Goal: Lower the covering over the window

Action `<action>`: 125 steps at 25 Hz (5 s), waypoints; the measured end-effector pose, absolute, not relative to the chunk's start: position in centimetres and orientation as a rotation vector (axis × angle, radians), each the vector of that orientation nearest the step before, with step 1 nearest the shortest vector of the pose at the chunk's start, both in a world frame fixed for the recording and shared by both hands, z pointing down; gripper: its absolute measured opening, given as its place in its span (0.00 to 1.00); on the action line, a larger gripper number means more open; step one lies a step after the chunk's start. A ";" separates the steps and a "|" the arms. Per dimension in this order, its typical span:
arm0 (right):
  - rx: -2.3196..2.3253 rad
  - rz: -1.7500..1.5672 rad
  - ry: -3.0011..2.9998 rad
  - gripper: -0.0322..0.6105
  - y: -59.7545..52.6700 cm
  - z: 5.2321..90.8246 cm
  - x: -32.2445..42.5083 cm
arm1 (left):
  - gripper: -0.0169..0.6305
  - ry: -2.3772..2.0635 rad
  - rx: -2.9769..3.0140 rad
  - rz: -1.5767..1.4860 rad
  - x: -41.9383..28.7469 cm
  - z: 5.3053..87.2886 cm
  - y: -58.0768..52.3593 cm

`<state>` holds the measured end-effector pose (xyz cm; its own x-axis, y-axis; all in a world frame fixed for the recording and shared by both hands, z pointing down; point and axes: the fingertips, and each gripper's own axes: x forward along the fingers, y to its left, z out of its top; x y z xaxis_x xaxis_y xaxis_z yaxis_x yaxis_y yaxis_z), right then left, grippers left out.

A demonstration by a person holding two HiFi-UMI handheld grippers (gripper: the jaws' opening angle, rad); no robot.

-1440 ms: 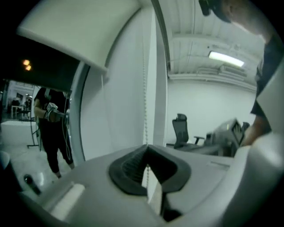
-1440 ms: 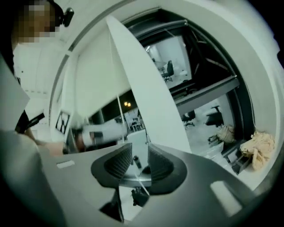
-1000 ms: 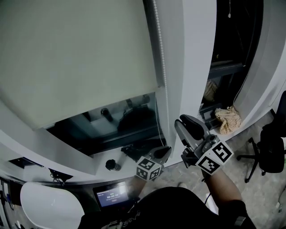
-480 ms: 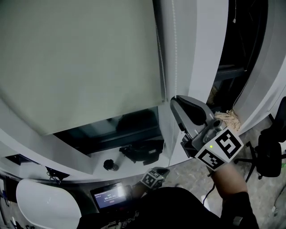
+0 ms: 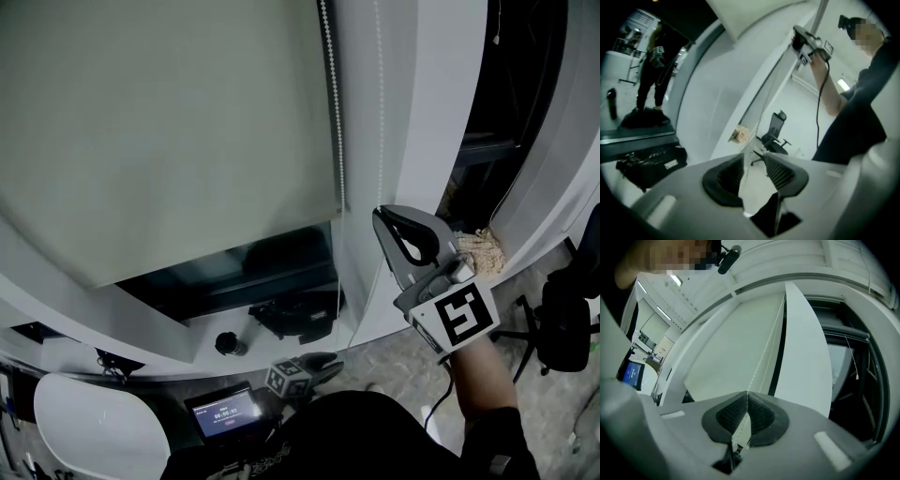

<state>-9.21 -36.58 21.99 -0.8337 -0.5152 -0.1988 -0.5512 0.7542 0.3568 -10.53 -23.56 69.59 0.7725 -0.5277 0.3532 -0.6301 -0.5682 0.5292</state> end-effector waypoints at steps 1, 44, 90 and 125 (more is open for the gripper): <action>-0.876 0.619 2.885 0.07 -36.7 23.1 -9.3 | 0.26 -0.917 2.275 0.170 -12.0 69.0 -23.5; -0.854 -0.117 3.764 0.12 -30.4 64.4 -9.0 | 0.03 -1.287 2.812 0.004 -11.8 38.0 -39.1; -0.819 0.337 3.039 0.07 -38.6 31.2 -8.6 | 0.04 -1.170 2.465 0.124 -11.8 60.2 -29.9; -0.750 0.129 3.203 0.07 -36.2 42.2 -1.6 | 0.03 -1.233 2.138 0.142 -7.4 64.4 -26.0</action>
